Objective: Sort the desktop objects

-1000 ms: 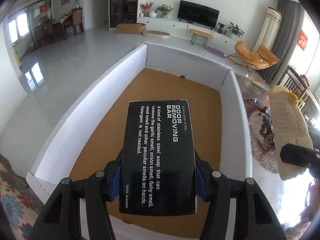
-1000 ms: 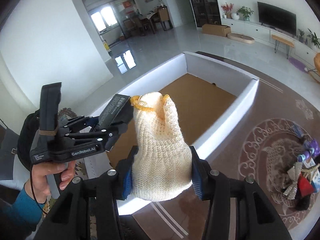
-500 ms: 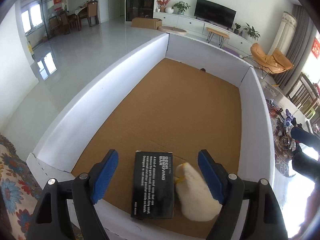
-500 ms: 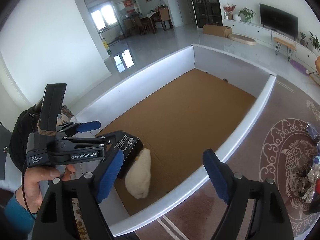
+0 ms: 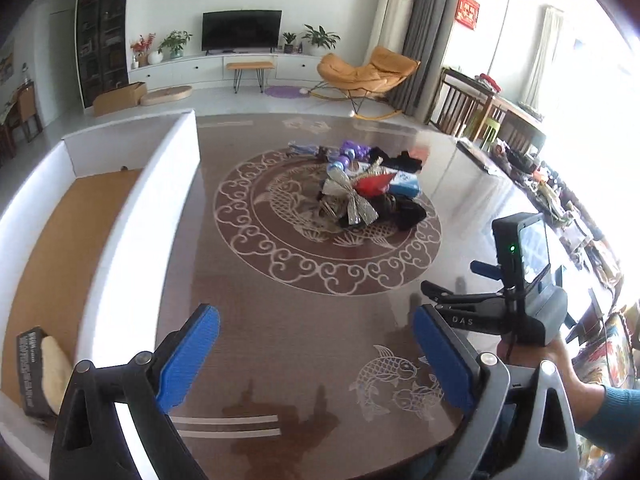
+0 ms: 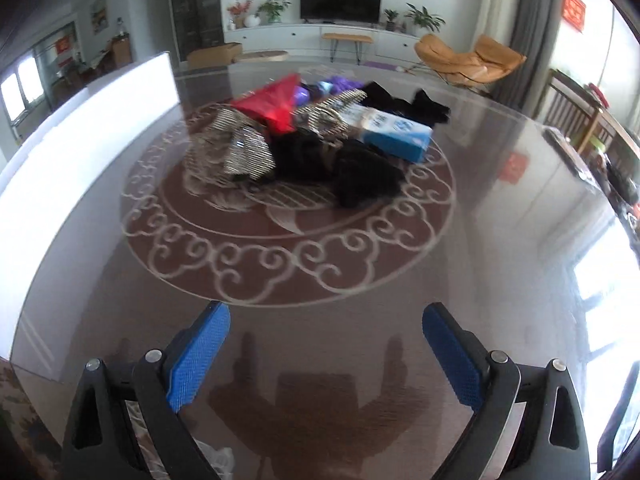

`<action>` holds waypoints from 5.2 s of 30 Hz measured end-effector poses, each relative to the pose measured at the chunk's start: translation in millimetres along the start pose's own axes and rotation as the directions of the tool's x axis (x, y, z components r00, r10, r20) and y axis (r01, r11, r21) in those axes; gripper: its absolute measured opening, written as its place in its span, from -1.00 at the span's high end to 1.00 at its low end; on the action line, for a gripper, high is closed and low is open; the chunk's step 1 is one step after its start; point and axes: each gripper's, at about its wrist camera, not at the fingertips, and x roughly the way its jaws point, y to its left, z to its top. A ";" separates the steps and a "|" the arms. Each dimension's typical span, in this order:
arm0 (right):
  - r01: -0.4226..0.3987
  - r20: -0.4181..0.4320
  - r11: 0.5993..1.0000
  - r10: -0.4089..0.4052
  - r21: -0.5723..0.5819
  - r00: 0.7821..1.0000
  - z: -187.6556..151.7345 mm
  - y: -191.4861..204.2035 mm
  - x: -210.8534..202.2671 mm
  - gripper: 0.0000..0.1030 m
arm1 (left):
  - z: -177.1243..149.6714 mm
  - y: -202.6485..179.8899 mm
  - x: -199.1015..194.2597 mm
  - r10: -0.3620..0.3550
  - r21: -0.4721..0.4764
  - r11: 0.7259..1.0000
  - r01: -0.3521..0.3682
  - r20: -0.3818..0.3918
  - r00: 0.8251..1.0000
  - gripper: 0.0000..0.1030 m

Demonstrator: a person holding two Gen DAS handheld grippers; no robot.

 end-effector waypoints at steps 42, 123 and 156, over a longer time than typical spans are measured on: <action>0.044 0.011 0.990 -0.046 0.130 0.999 16.8 -65.6 36.1 -1.00 | 30.9 -40.8 166.7 0.174 0.012 0.985 -0.173 -0.072 0.982 -1.00; 0.044 0.012 0.991 -0.046 0.130 0.999 16.7 -66.5 36.2 -1.00 | 45.0 -36.5 173.0 0.207 -0.023 0.978 -0.209 -0.069 0.976 -1.00; 0.044 0.012 0.991 -0.046 0.130 0.999 17.0 -67.1 36.1 -1.00 | 45.0 -36.1 173.5 0.207 -0.024 0.978 -0.209 -0.068 0.976 -1.00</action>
